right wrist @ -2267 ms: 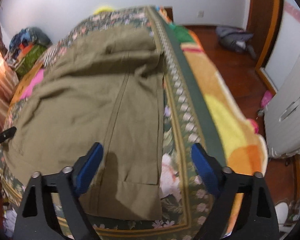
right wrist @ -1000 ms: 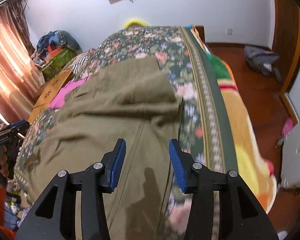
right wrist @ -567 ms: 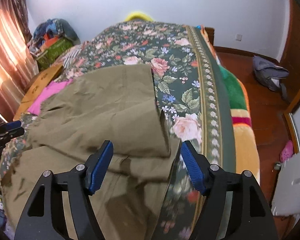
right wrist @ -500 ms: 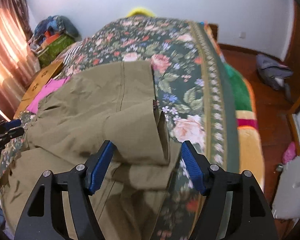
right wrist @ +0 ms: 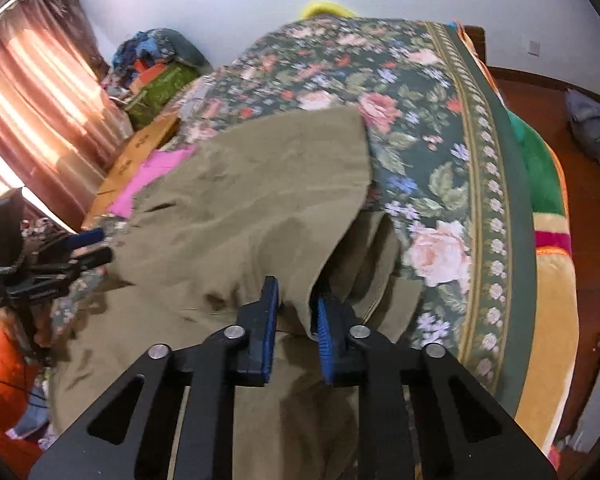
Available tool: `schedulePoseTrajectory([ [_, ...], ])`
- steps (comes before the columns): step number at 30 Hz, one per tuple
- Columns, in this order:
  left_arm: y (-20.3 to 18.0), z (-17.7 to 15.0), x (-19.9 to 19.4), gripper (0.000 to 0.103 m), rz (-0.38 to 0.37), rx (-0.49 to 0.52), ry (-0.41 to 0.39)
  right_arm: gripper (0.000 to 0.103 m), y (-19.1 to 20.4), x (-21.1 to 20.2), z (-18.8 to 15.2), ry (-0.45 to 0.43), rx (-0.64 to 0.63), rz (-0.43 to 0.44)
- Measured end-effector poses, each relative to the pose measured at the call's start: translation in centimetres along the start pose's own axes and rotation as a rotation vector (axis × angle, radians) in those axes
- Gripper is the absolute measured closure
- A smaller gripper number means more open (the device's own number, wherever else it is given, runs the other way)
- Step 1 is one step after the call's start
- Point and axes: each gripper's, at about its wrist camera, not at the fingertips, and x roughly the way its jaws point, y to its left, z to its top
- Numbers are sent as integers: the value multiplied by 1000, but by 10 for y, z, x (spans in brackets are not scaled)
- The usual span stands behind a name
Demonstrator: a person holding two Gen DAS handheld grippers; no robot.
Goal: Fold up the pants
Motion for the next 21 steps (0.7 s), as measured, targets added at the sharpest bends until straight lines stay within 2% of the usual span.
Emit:
schedulePoseTrajectory([
  [5,-2,-6,-19,42,-9,-9,-28,92,27,-28,10,-77,-6,43],
  [8,-1,-11,-30,42,-5,-8,-41,92,42,-38,15,-103,-54,22],
  [11,1,-16,-39,42,4,-7,-50,91,46,-37,17,-86,-89,-17],
  [14,3,-20,-45,38,24,-4,-61,80,36,-28,12,-60,-73,-84],
  [16,5,-23,-47,32,46,0,-73,68,25,-25,8,-58,-39,-114],
  [21,11,-24,-40,32,76,-12,-68,66,7,-22,9,-74,12,-148],
])
